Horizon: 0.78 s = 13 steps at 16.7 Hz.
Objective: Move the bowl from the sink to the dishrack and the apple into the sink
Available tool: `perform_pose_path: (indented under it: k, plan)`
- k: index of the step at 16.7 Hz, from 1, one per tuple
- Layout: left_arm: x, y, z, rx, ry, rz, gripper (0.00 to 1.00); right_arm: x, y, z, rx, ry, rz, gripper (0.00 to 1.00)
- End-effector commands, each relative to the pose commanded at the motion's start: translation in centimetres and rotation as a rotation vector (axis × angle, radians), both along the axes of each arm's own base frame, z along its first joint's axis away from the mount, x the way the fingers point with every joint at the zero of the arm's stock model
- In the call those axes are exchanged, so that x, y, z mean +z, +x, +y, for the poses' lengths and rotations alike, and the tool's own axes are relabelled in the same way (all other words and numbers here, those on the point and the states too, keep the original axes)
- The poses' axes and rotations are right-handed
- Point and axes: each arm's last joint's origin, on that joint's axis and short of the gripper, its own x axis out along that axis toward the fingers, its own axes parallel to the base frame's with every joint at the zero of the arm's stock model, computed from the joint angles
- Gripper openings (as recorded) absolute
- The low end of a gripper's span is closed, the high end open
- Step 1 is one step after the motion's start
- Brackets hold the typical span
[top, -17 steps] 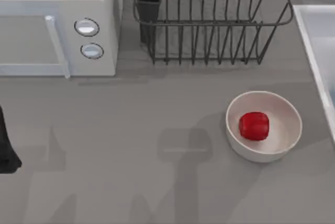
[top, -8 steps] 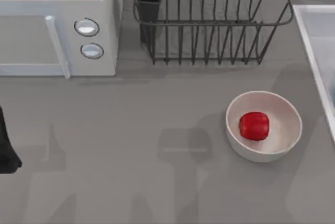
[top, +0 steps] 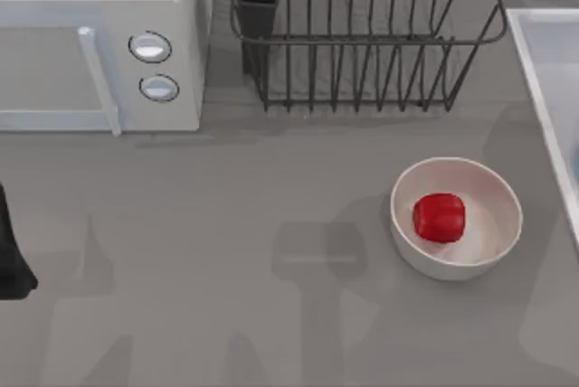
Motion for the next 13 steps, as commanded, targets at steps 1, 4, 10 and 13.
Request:
perform_pose_path:
  k: [1, 4, 10, 13]
  plan:
    - [0.0, 0.0, 0.0, 0.0, 0.0, 0.0, 1.0, 0.0, 0.0, 0.0, 0.0, 0.0, 0.0, 1.0]
    - [0.0, 0.0, 0.0, 0.0, 0.0, 0.0, 1.0, -0.7, 0.2, 0.2, 0.002, 0.001, 0.002, 1.0]
    - [0.0, 0.0, 0.0, 0.0, 0.0, 0.0, 1.0, -8.3, 1.0, -0.1, 0.0, -0.002, -0.006, 1.0]
    - [0.0, 0.0, 0.0, 0.0, 0.0, 0.0, 1.0, -10.0, 1.0, 0.0, 0.0, 0.0, 0.0, 1.0]
